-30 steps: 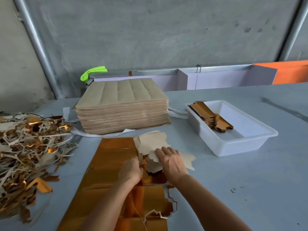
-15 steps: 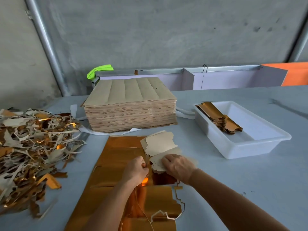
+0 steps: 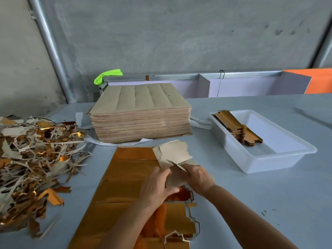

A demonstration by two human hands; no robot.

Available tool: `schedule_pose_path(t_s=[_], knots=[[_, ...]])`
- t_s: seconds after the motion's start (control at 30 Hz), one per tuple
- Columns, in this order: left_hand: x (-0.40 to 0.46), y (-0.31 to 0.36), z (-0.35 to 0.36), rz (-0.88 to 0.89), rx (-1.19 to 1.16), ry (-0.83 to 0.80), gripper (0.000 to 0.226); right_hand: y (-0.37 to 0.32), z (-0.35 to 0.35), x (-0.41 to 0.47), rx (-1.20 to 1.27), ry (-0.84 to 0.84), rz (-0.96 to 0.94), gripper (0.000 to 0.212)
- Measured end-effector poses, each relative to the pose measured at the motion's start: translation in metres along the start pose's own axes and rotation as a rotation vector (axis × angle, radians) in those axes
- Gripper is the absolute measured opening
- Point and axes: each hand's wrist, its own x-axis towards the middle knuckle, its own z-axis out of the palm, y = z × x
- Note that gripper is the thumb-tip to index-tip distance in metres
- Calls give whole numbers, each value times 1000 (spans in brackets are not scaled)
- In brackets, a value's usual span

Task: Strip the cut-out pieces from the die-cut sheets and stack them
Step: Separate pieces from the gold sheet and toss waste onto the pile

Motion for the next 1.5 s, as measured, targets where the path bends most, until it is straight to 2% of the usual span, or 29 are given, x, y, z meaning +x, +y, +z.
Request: schedule_pose_path(t_s=[0.07, 0.2, 0.4, 0.47, 0.57, 0.63, 0.7, 0.77, 0.8, 0.87, 0.93, 1.13, 1.23, 1.33, 1.5], knots=[[1, -1, 2, -3, 50, -71, 59, 1, -1, 0, 74, 24, 62, 29], [6, 6, 2, 37, 229, -96, 49, 3, -2, 0, 123, 54, 84, 30], [1, 8, -8, 321, 537, -186, 27, 2, -5, 0, 120, 45, 97, 29], [1, 3, -13, 401, 573, -177, 32, -2, -10, 0, 89, 68, 100, 28], [4, 0, -24, 488, 538, -57, 33, -11, -19, 1, -35, 126, -22, 33], [8, 1, -28, 472, 393, 64, 31, -17, -19, -1, -45, 80, -111, 32], [10, 3, -30, 397, 260, 120, 30, -19, -16, -6, -31, 38, -120, 33], [9, 0, -25, 337, 243, 44, 28, -15, -14, -9, -37, 58, -59, 35], [7, -3, -21, 315, 242, -18, 35, -12, -14, -10, -31, 79, -16, 35], [6, -6, -12, 277, 277, -113, 49, -7, -13, -10, -15, 98, 38, 37], [6, -5, -7, 291, 361, -128, 42, -7, -11, -11, -9, 92, 51, 36], [8, -5, -6, 480, 588, -145, 29, -3, -5, -11, 47, 96, 108, 35], [6, -1, -6, 481, 604, -174, 27, -3, -2, -12, 55, 77, 118, 34], [7, 0, -7, 439, 588, -170, 37, -1, -1, -11, 66, 88, 117, 33], [2, 6, -6, 464, 664, -178, 23, 0, -5, -10, 110, 117, 115, 28]])
